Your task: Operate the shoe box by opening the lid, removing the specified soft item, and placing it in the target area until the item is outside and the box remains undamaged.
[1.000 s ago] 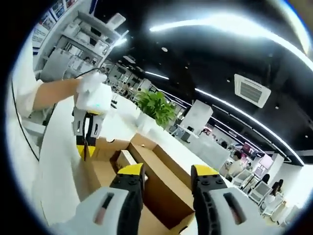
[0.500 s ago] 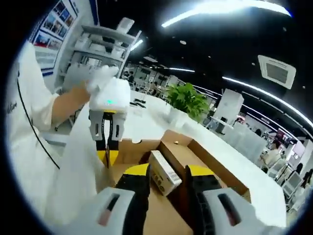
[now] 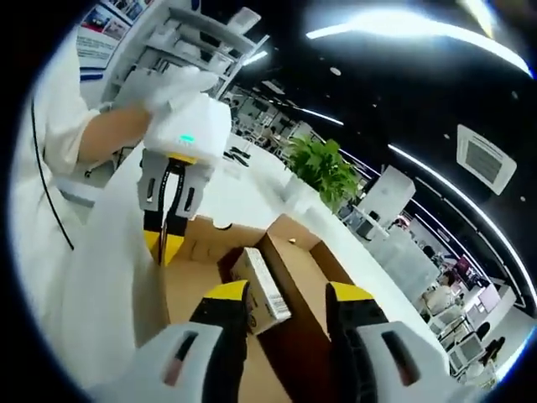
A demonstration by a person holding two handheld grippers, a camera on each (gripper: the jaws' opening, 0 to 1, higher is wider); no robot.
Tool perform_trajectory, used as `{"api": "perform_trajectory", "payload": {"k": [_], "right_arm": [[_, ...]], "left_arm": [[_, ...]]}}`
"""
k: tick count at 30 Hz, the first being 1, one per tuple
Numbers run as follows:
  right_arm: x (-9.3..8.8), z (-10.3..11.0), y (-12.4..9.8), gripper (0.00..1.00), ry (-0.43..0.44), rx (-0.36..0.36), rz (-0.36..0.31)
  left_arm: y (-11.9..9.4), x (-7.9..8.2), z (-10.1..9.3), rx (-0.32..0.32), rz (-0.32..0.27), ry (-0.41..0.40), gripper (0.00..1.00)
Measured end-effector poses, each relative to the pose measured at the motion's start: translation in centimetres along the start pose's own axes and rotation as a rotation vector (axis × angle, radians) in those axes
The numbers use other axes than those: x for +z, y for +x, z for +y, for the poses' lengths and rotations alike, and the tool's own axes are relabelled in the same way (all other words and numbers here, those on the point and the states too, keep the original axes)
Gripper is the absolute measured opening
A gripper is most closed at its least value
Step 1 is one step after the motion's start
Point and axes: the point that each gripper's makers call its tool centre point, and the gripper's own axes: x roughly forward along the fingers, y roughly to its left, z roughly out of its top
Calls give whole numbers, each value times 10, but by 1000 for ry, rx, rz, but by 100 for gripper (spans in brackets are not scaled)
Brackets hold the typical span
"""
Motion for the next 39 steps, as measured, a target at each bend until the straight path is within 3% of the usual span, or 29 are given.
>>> {"api": "perform_trajectory", "payload": {"k": [5, 12, 15, 20, 23, 26, 30, 34, 39], "right_arm": [[-2, 11, 10, 35, -23, 57, 31], [-3, 15, 22, 35, -37, 85, 48], [-9, 16, 21, 33, 30, 100, 93], [-7, 11, 23, 25, 89, 92, 48], [-12, 11, 28, 25, 112, 107, 61], [-16, 10, 30, 26, 76, 114, 82], [-31, 26, 42, 28, 39, 208, 166], [-36, 19, 64, 28, 19, 180, 203], [-38, 21, 75, 28, 26, 188, 222]], "left_arm": [[-1, 1, 0, -2, -2, -1, 1], [-1, 1, -1, 1, -3, 0, 1], [-2, 2, -2, 0, -3, 0, 1], [-1, 2, -5, -2, -1, -2, 1], [-1, 2, -5, 1, -6, 0, 1], [-1, 2, -6, -1, -2, 0, 1], [-1, 2, -6, -1, -2, 0, 1], [-2, 2, -5, 5, -6, 4, 2], [-2, 2, -5, 3, -12, 6, 2]]}}
